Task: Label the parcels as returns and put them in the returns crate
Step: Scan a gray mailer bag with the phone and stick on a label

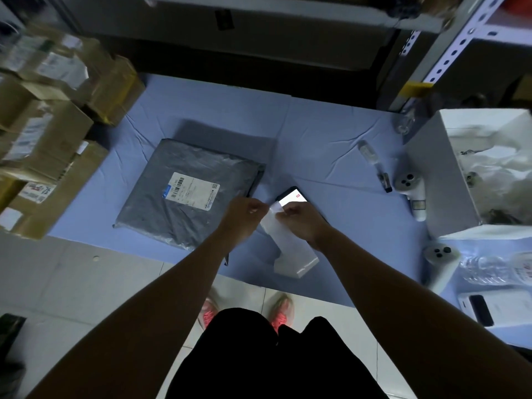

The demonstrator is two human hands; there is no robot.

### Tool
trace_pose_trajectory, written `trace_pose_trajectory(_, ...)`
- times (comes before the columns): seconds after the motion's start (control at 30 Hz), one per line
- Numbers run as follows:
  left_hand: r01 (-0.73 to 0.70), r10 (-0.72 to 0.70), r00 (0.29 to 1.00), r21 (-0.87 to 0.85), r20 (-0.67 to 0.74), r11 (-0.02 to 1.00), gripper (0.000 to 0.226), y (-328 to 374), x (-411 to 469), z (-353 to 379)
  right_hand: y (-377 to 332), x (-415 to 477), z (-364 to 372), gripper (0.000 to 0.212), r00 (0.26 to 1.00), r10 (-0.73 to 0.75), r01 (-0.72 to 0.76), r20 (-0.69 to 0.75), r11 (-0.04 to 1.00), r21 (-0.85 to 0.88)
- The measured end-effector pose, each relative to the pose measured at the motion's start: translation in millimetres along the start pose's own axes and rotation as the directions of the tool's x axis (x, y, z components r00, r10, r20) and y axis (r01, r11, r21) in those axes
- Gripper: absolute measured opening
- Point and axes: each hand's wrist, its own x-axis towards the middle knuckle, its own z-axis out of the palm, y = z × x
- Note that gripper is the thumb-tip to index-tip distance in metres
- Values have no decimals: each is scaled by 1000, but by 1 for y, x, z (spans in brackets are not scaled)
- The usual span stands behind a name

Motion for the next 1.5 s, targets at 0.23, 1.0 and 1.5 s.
trace_pose_trajectory(0.23,25,-25,1000,-1,-2,1000,17,2,3,5,3,1,-2,27,999,-42,42,8,998,-43)
trace_pose_trajectory(1.0,117,-114,990,38,-79,992,46,23,18,8,-8,-3,-10,19,993,38,-33,116,999,-42)
trace_pose_trajectory(1.5,113,-277,939,-579,-203,807,11,30,1,-53,-4,5,8,37,982,21,-50,-188,987,-154)
